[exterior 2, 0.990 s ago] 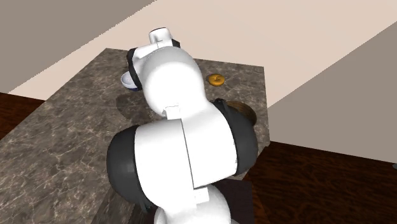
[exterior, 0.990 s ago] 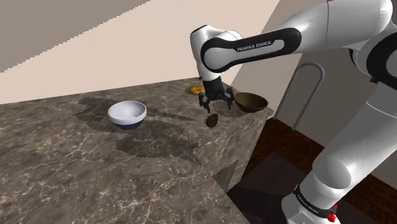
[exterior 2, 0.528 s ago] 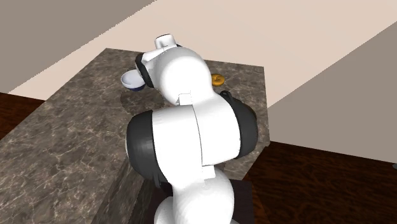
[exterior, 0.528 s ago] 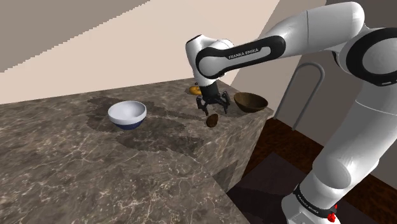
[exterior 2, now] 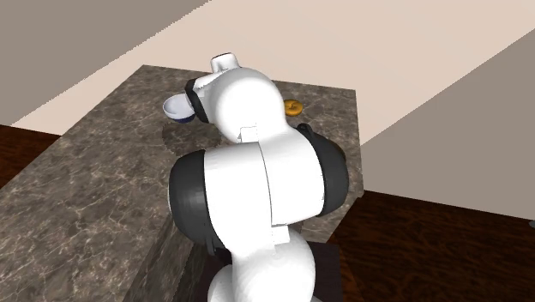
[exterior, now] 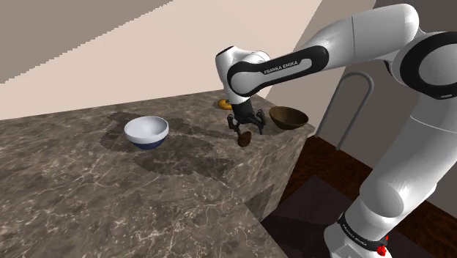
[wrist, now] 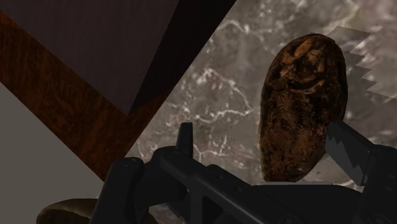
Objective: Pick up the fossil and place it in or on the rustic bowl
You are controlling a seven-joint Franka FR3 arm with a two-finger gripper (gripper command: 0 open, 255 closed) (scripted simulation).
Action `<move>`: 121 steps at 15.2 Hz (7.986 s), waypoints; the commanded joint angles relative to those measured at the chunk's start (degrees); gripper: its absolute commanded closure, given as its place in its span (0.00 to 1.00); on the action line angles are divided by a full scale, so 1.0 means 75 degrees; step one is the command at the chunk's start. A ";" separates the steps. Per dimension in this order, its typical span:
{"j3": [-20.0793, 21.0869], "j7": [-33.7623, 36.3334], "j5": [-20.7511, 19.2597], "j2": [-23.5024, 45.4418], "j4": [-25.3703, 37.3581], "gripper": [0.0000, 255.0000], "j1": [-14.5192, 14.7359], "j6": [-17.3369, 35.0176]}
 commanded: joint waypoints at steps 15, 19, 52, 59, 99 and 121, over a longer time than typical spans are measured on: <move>-0.0516 -0.2320 0.2283 -0.2092 -0.1959 0.00 -0.0691 0.2908; -0.0868 -0.2862 0.2819 -0.2288 -0.2541 0.00 -0.0515 0.3776; -0.0937 -0.2882 0.2861 -0.2520 -0.2076 1.00 -0.0513 0.3091; -0.1013 -0.2894 0.2878 -0.2703 -0.1516 1.00 -0.0526 0.2357; -0.0154 -0.4001 0.1736 -0.2937 -0.3414 1.00 0.0039 0.4981; -0.0651 -0.3043 0.2303 -0.1423 -0.2069 0.00 -0.0610 0.4074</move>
